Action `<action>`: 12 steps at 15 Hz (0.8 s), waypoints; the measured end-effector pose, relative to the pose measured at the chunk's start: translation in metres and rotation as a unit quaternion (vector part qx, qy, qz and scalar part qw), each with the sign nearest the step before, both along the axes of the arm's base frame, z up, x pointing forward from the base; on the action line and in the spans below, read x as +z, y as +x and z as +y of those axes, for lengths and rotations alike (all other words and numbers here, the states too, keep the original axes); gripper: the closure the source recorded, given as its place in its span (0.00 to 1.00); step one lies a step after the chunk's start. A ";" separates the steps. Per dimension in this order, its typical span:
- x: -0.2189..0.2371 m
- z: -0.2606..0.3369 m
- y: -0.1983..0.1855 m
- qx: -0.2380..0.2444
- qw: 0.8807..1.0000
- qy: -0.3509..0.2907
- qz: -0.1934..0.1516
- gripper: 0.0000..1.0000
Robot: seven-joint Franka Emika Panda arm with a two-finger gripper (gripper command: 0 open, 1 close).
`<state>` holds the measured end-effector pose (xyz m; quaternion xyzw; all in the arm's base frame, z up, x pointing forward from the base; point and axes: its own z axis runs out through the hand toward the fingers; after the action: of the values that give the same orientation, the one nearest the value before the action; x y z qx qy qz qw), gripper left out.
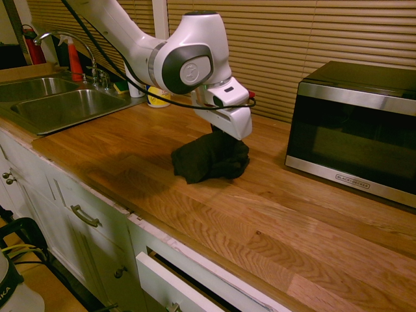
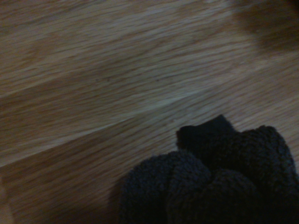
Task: Clear the spill
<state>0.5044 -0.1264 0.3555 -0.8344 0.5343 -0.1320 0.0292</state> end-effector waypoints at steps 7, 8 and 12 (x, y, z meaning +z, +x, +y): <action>0.001 0.114 0.012 0.056 0.998 -0.014 0.005 1.00; 0.001 0.131 0.012 0.064 0.998 -0.015 0.005 1.00; -0.002 0.190 0.006 0.091 0.996 -0.022 0.010 1.00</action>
<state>0.5109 0.0638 0.3536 -0.8814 0.4533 -0.1321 0.0176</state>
